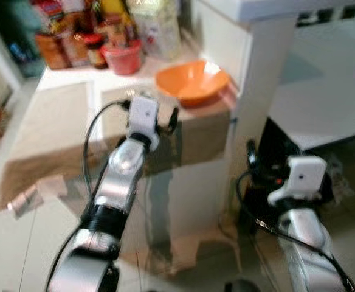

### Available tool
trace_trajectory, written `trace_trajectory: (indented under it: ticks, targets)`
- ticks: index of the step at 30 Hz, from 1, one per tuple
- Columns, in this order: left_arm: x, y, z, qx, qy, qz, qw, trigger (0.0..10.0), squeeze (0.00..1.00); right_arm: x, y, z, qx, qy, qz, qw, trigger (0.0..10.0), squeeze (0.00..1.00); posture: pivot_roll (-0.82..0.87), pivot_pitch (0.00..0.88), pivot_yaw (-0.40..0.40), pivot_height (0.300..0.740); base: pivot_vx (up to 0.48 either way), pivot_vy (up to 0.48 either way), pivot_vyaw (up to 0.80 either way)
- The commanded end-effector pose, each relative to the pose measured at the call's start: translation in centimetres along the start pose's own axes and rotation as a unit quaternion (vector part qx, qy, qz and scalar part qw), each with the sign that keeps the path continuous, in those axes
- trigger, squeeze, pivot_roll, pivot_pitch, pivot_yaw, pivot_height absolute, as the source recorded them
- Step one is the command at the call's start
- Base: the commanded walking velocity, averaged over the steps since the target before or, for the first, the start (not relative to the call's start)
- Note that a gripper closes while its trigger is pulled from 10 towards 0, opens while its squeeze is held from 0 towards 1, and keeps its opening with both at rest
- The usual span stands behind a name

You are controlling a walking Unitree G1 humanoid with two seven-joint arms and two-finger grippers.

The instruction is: Setting the table

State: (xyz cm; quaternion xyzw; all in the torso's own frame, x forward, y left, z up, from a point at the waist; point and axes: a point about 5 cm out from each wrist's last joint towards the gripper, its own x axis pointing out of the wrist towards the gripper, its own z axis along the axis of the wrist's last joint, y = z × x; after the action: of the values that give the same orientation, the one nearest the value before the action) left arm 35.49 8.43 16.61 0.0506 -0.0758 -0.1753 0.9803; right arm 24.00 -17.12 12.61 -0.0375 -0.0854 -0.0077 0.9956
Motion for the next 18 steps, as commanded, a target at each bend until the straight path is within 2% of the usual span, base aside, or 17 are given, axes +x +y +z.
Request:
trace_trajectory:
  ticks: [1, 11, 18]
  targets:
    - [0.24, 0.52, 0.55, 0.017, -0.006, -0.002, 1.0, 10.0, 0.0, 0.34, 0.7, 0.25, -0.001, -0.01, 0.006, 1.0, 10.0, 0.0, -0.03, 0.0, 0.134, 0.665, 0.0, 0.0, 0.0]
    - [0.33, 0.22, 0.24, 0.013, 0.002, -0.011, 1.0, 10.0, 0.0, 0.12, 0.7, 0.08, 0.005, -0.011, 0.002, 1.0, 10.0, 0.0, -0.03, 0.0, 0.135, 0.665, 0.0, 0.0, 0.0]
    - [0.22, 0.18, 0.13, 0.009, 0.002, -0.013, 1.0, 10.0, 0.0, 0.34, 0.73, 0.29, 0.009, -0.019, 0.008, 1.0, 10.0, 0.0, -0.03, 0.0, 0.125, 0.7, 0.0, 0.0, 0.0]
